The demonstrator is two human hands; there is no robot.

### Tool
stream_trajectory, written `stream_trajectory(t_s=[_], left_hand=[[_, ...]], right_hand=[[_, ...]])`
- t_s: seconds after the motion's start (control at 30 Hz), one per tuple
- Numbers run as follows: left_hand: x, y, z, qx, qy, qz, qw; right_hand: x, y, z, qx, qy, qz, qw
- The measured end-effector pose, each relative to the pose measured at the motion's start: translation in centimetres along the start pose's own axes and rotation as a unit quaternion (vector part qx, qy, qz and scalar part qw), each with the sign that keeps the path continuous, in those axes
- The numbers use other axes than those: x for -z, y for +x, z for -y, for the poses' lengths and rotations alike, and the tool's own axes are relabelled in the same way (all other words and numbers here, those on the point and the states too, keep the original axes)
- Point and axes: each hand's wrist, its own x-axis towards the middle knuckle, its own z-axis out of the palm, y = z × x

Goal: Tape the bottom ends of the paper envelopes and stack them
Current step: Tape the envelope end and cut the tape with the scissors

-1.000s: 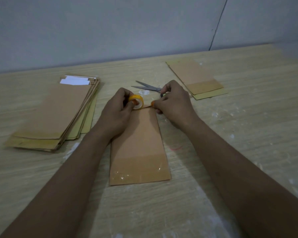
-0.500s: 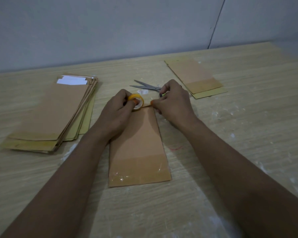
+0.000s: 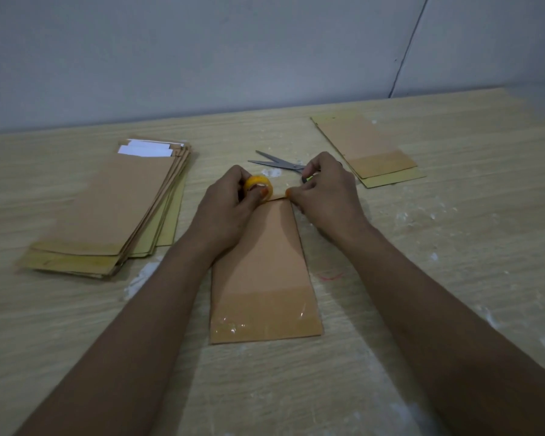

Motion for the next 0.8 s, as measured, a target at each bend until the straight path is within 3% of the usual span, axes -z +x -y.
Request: stream_trajectory(t_s=[0.53,0.8], left_hand=[[-0.1,0.1,0.7,-0.019,-0.015,0.006,1.000],[-0.3,0.3,1.1,-0.020,-0.021,-0.006,1.000]], right_hand=[[-0.4,-0.6,-0.2,0.109,-0.106,0.000,0.988],[-0.2,-0.7,-0.1,0.103,-0.119,-0.001,0.987]])
